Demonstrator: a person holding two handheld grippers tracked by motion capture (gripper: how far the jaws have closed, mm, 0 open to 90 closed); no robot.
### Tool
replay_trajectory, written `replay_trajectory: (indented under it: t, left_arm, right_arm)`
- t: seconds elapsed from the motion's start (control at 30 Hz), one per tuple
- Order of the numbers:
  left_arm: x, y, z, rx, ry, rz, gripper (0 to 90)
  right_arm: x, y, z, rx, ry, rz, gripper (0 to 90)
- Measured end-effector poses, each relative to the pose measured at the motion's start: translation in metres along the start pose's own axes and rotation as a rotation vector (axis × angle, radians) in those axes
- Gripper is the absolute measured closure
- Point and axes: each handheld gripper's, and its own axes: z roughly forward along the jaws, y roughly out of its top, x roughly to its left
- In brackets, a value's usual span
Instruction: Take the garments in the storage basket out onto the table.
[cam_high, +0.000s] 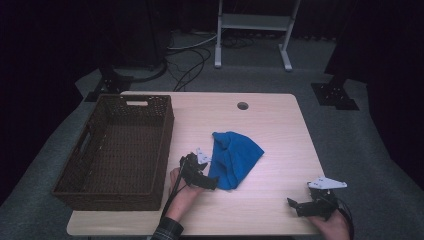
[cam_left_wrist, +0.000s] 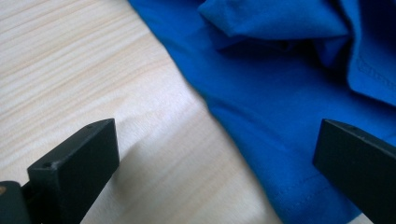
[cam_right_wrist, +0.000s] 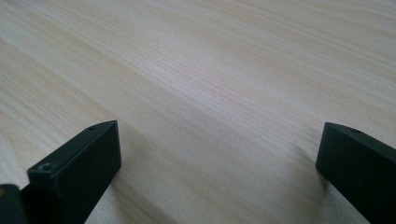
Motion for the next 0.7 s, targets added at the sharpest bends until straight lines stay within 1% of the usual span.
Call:
replay_trajectory:
  t: [0.33, 0.5, 0.7]
  left_arm:
    - [-0.015, -0.011, -0.012, 0.001, -0.003, 0.024, 0.3]
    - [-0.020, -0.018, -0.018, -0.009, -0.015, 0.016, 0.3]
    - [-0.023, -0.023, -0.022, -0.012, -0.029, 0.018, 0.3]
  right_arm:
    - [0.000, 0.000, 0.000, 0.000, 0.000, -0.001, 0.0]
    - [0.000, 0.000, 0.000, 0.000, 0.000, -0.001, 0.0]
    - [0.000, 0.000, 0.000, 0.000, 0.000, -0.001, 0.0]
